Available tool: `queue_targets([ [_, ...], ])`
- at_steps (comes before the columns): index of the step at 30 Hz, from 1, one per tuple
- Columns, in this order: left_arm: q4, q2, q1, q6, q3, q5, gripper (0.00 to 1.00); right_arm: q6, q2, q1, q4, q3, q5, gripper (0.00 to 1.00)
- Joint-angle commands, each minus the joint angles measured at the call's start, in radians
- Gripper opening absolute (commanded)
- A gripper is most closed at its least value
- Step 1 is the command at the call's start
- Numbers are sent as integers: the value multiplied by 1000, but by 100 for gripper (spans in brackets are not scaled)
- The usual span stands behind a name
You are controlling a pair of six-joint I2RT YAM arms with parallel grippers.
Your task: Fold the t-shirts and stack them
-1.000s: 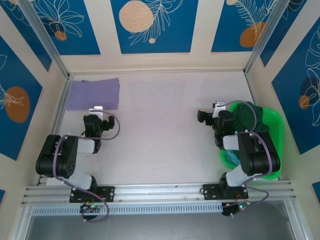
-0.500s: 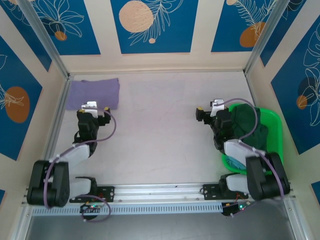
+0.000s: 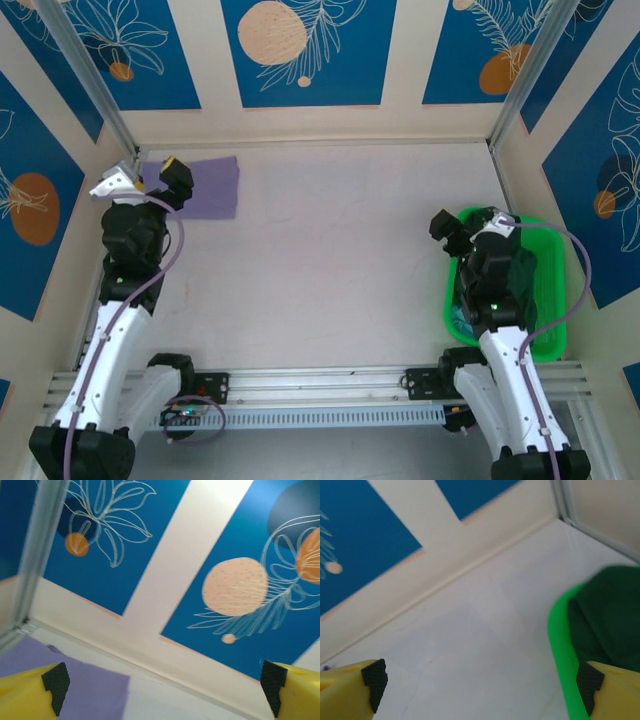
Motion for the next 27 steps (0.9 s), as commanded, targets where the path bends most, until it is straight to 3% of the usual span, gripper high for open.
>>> queue_targets([
  [1,-89,10,-17,-117,-21,175,100,111,93,-43,-267,147,52,99],
  [7,-119,126,-102,-110,21,322,98,140,526,-222,-608,486,114,99],
  [13,-238,266,-213,-36,120,411,92,191,749,-310,-598,519,106,100],
  [16,-314,319,-261,-4,162,419,91,204,796,-316,-569,488,88,93],
  [20,-334,360,-291,-8,181,449,89,178,816,-317,-504,439,39,64],
  [23,-343,371,-299,-12,185,456,89,158,797,-317,-474,416,7,22],
  [26,-347,372,-301,-9,189,460,89,149,781,-317,-465,409,-31,0],
  [27,-346,369,-302,-8,189,460,89,144,776,-317,-465,411,-55,0],
])
